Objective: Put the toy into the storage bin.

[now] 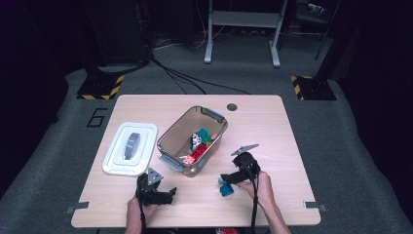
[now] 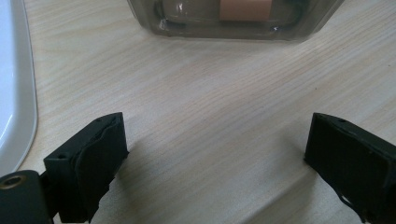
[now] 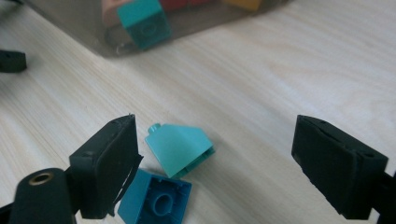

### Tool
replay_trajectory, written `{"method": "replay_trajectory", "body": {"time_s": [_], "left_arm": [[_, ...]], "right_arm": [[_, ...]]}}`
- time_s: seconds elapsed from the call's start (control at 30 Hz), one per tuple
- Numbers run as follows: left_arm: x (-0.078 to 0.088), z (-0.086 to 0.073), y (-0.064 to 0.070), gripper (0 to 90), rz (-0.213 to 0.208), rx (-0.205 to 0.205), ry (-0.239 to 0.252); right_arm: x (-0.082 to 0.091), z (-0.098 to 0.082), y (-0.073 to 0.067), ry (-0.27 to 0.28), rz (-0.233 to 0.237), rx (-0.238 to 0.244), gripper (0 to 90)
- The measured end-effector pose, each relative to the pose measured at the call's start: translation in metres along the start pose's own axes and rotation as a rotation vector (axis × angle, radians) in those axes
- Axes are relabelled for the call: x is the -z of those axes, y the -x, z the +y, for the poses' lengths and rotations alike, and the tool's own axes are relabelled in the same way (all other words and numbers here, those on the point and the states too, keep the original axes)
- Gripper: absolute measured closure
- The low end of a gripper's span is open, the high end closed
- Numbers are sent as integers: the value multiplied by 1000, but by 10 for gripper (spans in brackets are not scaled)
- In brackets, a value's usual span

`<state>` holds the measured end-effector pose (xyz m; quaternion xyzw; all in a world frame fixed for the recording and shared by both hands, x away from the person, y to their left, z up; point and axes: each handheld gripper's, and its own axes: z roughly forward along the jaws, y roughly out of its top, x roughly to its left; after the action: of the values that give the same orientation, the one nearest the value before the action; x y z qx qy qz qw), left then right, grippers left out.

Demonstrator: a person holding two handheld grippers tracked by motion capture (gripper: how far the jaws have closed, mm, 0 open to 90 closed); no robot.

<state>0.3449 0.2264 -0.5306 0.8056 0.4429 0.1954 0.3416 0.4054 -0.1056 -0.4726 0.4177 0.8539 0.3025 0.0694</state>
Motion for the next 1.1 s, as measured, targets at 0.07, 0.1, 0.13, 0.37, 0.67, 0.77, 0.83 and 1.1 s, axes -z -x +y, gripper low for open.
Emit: {"method": "replay_trajectory", "body": {"time_s": [0.07, 0.1, 0.13, 0.37, 0.67, 0.77, 0.83, 1.1], "left_arm": [[0, 0, 0, 53, 0, -6, -4], [0, 0, 0, 53, 0, 0, 0], [0, 0, 0, 53, 0, -5, -3], [0, 0, 0, 54, -1, -4, -3], [0, 0, 0, 54, 0, -5, -2], [0, 0, 0, 54, 0, -5, -2], [0, 0, 0, 54, -1, -4, -2], [0, 0, 0, 54, 0, -5, -2]], "right_arm": [[-4, -2, -2, -15, -5, 20, 158], [-6, -3, -4, -19, -4, 16, 172], [-8, -3, -4, -19, -2, 27, 186], [-19, -3, -9, -53, -8, 23, 328], [-27, -4, -9, -88, -23, 39, 377], [-29, -6, -9, -96, -25, 36, 440], [-28, -7, -9, -88, -33, 31, 504], [-26, -8, -4, -71, -38, 28, 580]]}}
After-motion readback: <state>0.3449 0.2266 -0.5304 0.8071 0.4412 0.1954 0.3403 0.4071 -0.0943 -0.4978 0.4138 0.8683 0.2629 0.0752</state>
